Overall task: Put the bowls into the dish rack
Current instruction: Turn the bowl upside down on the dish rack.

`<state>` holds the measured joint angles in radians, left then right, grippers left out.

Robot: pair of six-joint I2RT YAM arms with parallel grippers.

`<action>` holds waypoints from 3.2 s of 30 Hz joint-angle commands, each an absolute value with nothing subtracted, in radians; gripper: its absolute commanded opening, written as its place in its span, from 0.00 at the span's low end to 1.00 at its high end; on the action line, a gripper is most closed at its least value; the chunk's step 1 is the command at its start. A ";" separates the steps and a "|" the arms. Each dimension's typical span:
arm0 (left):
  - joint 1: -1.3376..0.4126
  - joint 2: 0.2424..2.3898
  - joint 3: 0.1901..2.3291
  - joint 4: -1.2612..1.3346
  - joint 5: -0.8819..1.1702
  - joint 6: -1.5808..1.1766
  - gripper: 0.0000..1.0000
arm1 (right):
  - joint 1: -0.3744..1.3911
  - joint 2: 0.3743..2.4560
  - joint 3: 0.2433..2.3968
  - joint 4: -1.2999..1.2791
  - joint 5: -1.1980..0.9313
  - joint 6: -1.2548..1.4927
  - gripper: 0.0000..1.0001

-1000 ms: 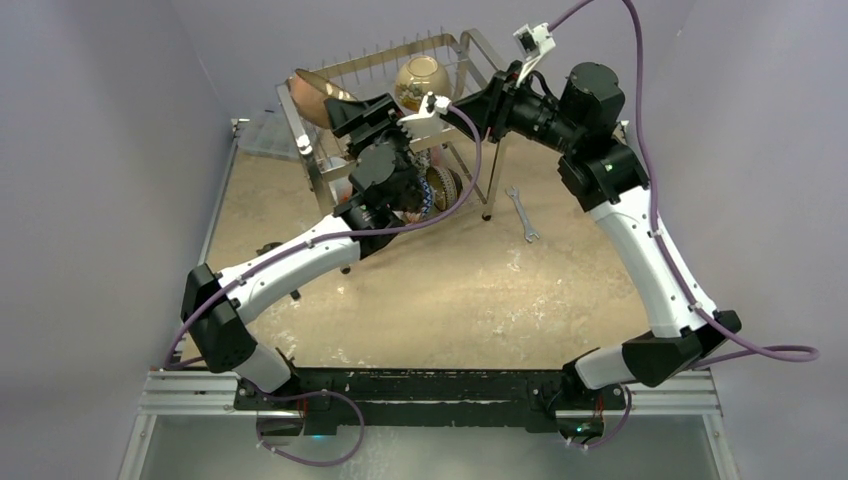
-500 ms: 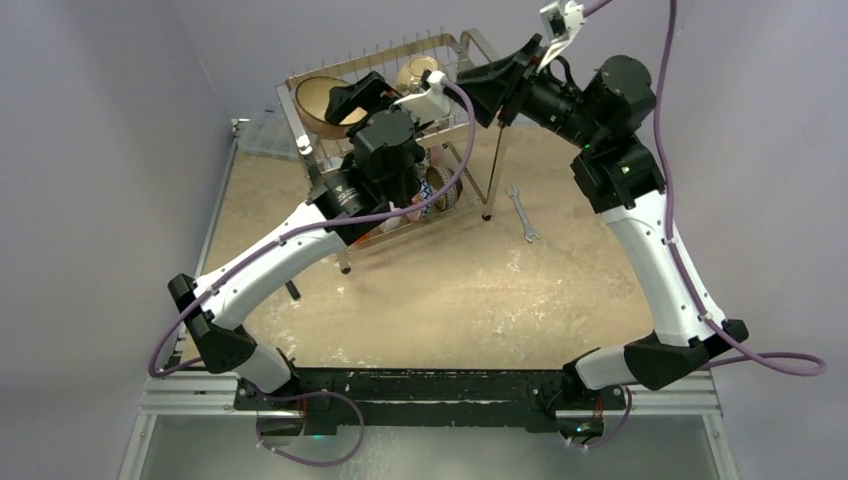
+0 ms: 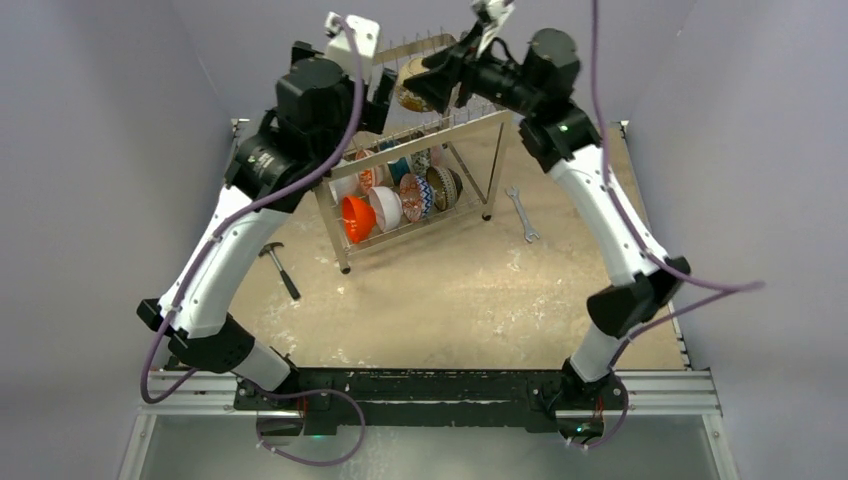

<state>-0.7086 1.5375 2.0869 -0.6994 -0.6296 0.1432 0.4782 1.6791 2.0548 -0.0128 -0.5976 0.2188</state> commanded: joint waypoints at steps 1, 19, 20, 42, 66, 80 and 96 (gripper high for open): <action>-0.571 1.503 2.170 -0.784 -0.425 -0.075 0.91 | 0.474 1.760 2.064 -0.090 -0.639 0.156 0.67; 0.049 1.424 1.962 -0.689 0.179 -0.383 0.89 | 0.706 1.967 2.352 -0.259 -0.571 -0.035 0.68; 0.056 1.417 1.951 -0.676 0.190 -0.387 0.89 | 0.713 1.975 2.360 -0.264 -0.568 -0.039 0.68; 0.063 1.280 1.756 -0.550 0.343 -0.406 0.87 | 0.795 2.138 2.490 -0.270 -0.537 -0.137 0.76; 0.064 1.253 1.751 -0.493 0.422 -0.471 0.87 | 0.778 2.013 2.315 0.035 -0.540 0.054 0.00; 0.064 1.161 1.613 -0.235 0.506 -0.452 0.87 | 0.674 1.996 2.259 0.478 -0.858 0.786 0.00; 0.064 1.189 1.592 -0.254 0.548 -0.423 0.79 | 0.624 2.137 2.200 0.646 -0.812 1.244 0.00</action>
<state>0.0586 1.1889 1.5906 -0.2615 0.5304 -0.4503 0.6304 2.1727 2.2185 0.6823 -0.8207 1.1782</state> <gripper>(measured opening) 0.793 0.049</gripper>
